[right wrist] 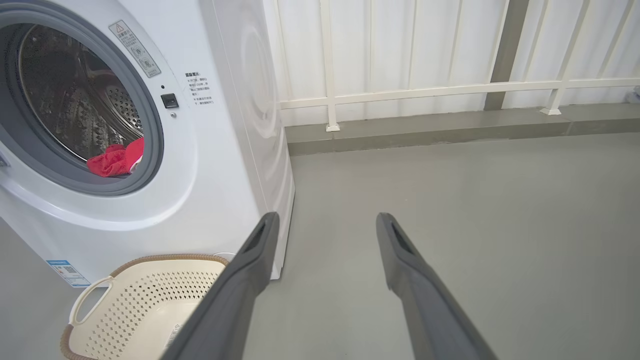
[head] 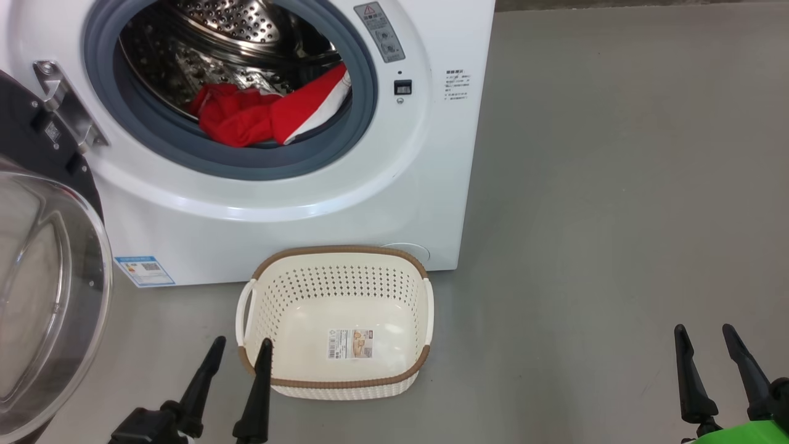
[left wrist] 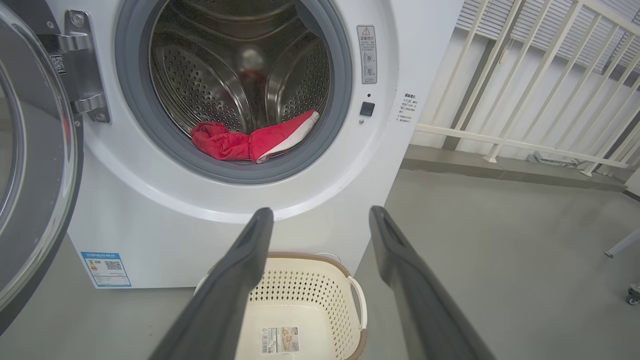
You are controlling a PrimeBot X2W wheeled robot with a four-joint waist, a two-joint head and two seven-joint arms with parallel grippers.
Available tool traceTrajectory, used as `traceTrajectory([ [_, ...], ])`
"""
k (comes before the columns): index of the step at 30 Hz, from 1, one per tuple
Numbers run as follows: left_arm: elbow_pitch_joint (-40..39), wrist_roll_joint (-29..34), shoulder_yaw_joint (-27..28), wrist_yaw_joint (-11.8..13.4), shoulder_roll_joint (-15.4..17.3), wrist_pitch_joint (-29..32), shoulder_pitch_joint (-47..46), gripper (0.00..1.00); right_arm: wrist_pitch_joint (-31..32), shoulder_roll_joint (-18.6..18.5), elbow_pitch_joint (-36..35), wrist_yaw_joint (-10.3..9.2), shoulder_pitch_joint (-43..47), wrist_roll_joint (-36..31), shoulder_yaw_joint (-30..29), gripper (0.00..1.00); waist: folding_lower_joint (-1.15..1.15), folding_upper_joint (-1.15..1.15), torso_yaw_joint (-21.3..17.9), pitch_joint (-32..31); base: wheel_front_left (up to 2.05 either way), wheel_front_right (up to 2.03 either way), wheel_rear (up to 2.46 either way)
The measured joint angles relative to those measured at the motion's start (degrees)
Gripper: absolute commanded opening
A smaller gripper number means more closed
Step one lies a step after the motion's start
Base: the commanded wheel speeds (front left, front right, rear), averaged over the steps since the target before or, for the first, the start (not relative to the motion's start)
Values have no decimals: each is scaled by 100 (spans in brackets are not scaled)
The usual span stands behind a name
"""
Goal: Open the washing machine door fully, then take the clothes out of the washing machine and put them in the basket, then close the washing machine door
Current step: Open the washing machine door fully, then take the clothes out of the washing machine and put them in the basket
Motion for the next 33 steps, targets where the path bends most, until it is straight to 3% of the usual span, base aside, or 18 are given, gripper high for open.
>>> traceTrajectory([
  [20, 29, -44, 157, 0, 20, 0, -18, 100, 0, 20, -43, 0, -15, -12, 45, 100, 0, 0, 124, 122, 5, -6, 2],
  [33, -22, -92, 111, 0, 62, 0, -158, 100, 0, 49, -53, 0, -115, -44, 64, 100, 0, 0, 184, 250, 113, -122, 9],
])
